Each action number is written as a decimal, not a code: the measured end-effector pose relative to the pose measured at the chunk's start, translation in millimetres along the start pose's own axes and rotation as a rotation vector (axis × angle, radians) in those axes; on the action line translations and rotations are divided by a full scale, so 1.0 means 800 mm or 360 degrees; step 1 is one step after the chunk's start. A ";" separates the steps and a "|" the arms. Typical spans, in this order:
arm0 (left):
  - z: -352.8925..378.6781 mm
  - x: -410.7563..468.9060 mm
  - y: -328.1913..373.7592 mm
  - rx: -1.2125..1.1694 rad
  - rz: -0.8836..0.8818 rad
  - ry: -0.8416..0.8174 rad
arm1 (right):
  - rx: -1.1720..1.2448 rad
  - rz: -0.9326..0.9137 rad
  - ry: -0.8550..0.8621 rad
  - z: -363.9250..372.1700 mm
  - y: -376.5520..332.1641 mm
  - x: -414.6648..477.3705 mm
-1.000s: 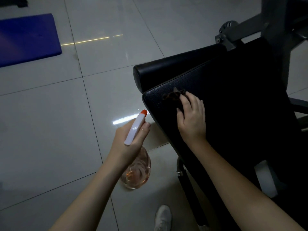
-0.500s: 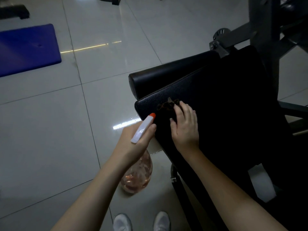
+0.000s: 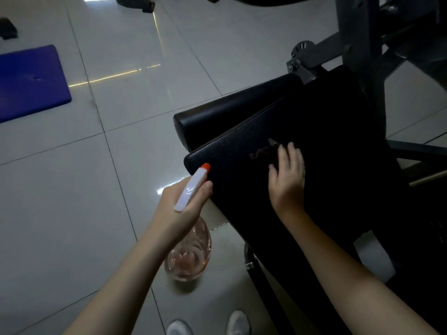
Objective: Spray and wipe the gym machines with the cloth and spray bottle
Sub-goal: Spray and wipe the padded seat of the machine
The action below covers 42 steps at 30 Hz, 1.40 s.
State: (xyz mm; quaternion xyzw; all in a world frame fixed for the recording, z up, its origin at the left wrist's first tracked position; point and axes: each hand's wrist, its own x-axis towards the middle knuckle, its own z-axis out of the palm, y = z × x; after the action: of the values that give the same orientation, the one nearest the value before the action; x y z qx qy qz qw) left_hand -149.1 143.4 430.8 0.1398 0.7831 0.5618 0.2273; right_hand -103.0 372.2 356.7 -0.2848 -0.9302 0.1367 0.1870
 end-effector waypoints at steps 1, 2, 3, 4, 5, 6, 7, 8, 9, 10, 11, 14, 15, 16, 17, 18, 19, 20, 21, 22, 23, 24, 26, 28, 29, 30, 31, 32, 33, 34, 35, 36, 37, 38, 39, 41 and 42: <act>-0.003 -0.001 -0.002 0.0017 0.0000 0.0024 | 0.0015 0.0150 -0.0004 0.000 -0.004 0.017; -0.007 -0.002 -0.005 0.0018 -0.0012 0.0049 | 0.0071 0.0303 0.0000 0.000 -0.011 0.032; -0.010 -0.003 -0.006 0.0003 -0.0036 0.0070 | 0.0140 0.0432 0.0022 0.000 -0.021 0.045; -0.013 -0.004 -0.007 -0.0018 -0.0067 0.0082 | 0.0194 0.0517 0.0050 0.002 -0.033 0.053; -0.015 -0.005 -0.009 -0.0031 -0.0088 0.0085 | 0.0215 0.0531 0.0073 0.005 -0.046 0.057; -0.018 -0.007 -0.011 -0.0027 -0.0106 0.0093 | 0.0209 0.0473 0.0087 0.008 -0.060 0.055; -0.021 -0.008 -0.014 -0.0006 -0.0124 0.0105 | 0.0202 0.0354 0.0086 0.012 -0.073 0.050; -0.023 -0.010 -0.017 0.0012 -0.0141 0.0116 | 0.0193 0.0194 0.0064 0.017 -0.083 0.040; -0.025 -0.012 -0.019 0.0020 -0.0161 0.0123 | 0.0182 0.0025 0.0027 0.021 -0.090 0.028; -0.025 -0.013 -0.021 0.0019 -0.0178 0.0131 | 0.0176 -0.0134 -0.0009 0.024 -0.094 0.012; -0.026 -0.014 -0.023 0.0011 -0.0193 0.0148 | 0.0181 -0.0283 -0.0031 0.024 -0.094 -0.005; -0.025 -0.012 -0.025 -0.0013 -0.0212 0.0197 | 0.0219 -0.0600 -0.0123 0.020 -0.076 -0.050; -0.025 -0.010 -0.025 -0.0016 -0.0208 0.0200 | 0.0219 -0.0656 -0.0138 0.018 -0.067 -0.057; -0.026 -0.009 -0.026 -0.0019 -0.0207 0.0198 | 0.0204 -0.0675 -0.0125 0.015 -0.061 -0.056; -0.026 -0.008 -0.027 -0.0024 -0.0208 0.0191 | 0.0178 -0.0646 -0.0101 0.014 -0.056 -0.049; -0.027 -0.008 -0.028 -0.0026 -0.0209 0.0182 | 0.0146 -0.0574 -0.0061 0.012 -0.056 -0.038; -0.028 -0.008 -0.029 -0.0021 -0.0207 0.0175 | 0.0123 -0.0450 -0.0007 0.013 -0.061 -0.023; -0.029 -0.009 -0.032 -0.0013 -0.0204 0.0172 | 0.0132 -0.0281 0.0028 0.015 -0.071 -0.008; -0.031 -0.010 -0.034 -0.0015 -0.0205 0.0181 | 0.0183 -0.0100 0.0048 0.017 -0.084 0.008; -0.032 -0.011 -0.036 -0.0029 -0.0211 0.0195 | 0.0239 0.0050 0.0056 0.020 -0.101 0.021; -0.033 -0.011 -0.037 -0.0046 -0.0221 0.0212 | 0.0267 0.0116 0.0060 0.025 -0.117 0.029; -0.035 -0.012 -0.037 -0.0060 -0.0235 0.0224 | 0.0263 0.0070 0.0046 0.030 -0.134 0.030; -0.039 -0.012 -0.038 -0.0055 -0.0254 0.0226 | 0.0242 -0.0258 -0.0014 0.037 -0.155 0.016; -0.043 -0.010 -0.039 -0.0032 -0.0262 0.0218 | 0.0248 -0.0574 -0.0106 0.035 -0.152 -0.007; -0.044 -0.009 -0.039 -0.0026 -0.0263 0.0218 | 0.0266 -0.0679 -0.0149 0.031 -0.143 -0.018; -0.046 -0.008 -0.039 -0.0027 -0.0259 0.0217 | 0.0265 -0.0766 -0.0171 0.027 -0.130 -0.028; -0.047 -0.006 -0.038 -0.0032 -0.0251 0.0218 | 0.0245 -0.0850 -0.0173 0.024 -0.115 -0.037; -0.048 -0.005 -0.037 -0.0039 -0.0247 0.0218 | 0.0204 -0.0929 -0.0169 0.020 -0.101 -0.043; -0.049 -0.003 -0.036 -0.0043 -0.0242 0.0214 | 0.0168 -0.0968 -0.0154 0.017 -0.087 -0.046; -0.050 -0.002 -0.034 -0.0044 -0.0236 0.0207 | 0.0140 -0.0937 -0.0127 0.015 -0.080 -0.043; -0.051 -0.001 -0.032 -0.0044 -0.0233 0.0196 | 0.0128 -0.0812 -0.0096 0.015 -0.080 -0.037; -0.052 0.000 -0.030 -0.0041 -0.0229 0.0179 | 0.0132 -0.0601 -0.0061 0.016 -0.088 -0.027; -0.053 0.002 -0.029 -0.0033 -0.0223 0.0166 | 0.0182 -0.0360 -0.0039 0.018 -0.103 -0.015; -0.054 0.003 -0.028 -0.0031 -0.0219 0.0166 | 0.0253 -0.0175 -0.0028 0.022 -0.121 -0.004; -0.056 0.004 -0.028 -0.0031 -0.0219 0.0172 | 0.0310 -0.0096 -0.0033 0.027 -0.140 0.005; -0.059 0.009 -0.027 -0.0027 -0.0232 0.0166 | 0.0301 -0.0264 -0.0050 0.033 -0.162 0.007; -0.061 0.011 -0.026 -0.0015 -0.0228 0.0147 | 0.0265 -0.0435 -0.0070 0.035 -0.160 0.002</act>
State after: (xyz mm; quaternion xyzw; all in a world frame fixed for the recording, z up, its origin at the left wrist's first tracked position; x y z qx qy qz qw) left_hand -180.7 101.0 422.2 0.0561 0.7980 0.5537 0.2314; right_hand -177.1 266.7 378.6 -0.1360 -0.9496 0.1928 0.2065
